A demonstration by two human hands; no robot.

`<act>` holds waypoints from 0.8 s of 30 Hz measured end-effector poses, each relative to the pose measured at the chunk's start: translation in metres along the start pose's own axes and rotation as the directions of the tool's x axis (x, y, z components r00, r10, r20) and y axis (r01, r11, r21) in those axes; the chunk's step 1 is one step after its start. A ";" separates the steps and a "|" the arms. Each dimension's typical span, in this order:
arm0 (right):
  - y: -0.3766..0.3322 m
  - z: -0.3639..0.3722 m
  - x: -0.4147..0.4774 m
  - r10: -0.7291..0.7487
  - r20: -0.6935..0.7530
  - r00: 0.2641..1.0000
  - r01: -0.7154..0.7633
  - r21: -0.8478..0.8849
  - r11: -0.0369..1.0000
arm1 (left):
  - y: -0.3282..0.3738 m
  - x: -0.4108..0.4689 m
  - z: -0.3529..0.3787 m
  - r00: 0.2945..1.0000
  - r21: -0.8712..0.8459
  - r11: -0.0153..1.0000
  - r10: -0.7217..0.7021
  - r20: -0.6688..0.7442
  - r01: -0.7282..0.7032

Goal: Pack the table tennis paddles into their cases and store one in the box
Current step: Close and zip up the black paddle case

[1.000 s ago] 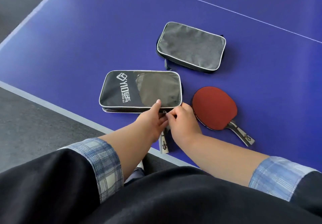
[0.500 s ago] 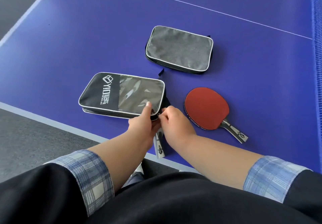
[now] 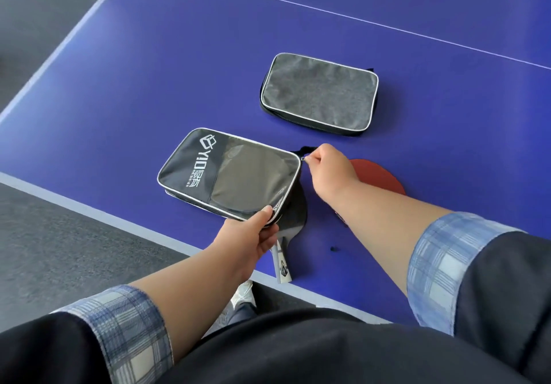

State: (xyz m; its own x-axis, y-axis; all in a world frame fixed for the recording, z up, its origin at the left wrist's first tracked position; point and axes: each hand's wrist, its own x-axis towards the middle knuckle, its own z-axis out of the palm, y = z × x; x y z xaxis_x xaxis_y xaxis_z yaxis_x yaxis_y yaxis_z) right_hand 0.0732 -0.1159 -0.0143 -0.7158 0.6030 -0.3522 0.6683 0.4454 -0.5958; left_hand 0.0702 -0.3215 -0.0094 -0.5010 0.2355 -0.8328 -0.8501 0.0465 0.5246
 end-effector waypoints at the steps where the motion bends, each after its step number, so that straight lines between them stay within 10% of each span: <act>1: -0.001 -0.001 0.006 -0.001 0.010 1.000 0.001 -0.004 1.000 | 0.001 -0.001 -0.002 1.000 0.004 1.000 -0.002 0.016 0.002; 6: -0.007 0.013 0.017 0.138 0.090 0.986 -0.155 0.221 0.963 | 0.009 0.000 -0.009 0.997 0.029 0.999 -0.020 0.071 0.018; 12: -0.016 0.027 0.009 0.346 0.366 0.864 -0.504 0.616 0.606 | 0.018 -0.005 -0.025 0.991 0.140 0.990 -0.039 0.129 0.021; 24: -0.021 0.005 -0.035 0.169 0.595 0.786 -0.613 0.714 0.337 | 0.083 -0.023 -0.066 0.923 0.536 0.822 -0.034 0.384 -0.193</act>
State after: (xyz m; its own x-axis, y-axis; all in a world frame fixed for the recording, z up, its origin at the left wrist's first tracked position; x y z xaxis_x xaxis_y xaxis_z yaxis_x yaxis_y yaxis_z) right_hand 0.0830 -0.1498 0.0074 -0.5697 0.1553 -0.8070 0.5200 -0.6923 -0.5003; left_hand 0.0004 -0.3870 0.0422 -0.3709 0.5884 -0.7185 -0.5149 0.5136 0.6864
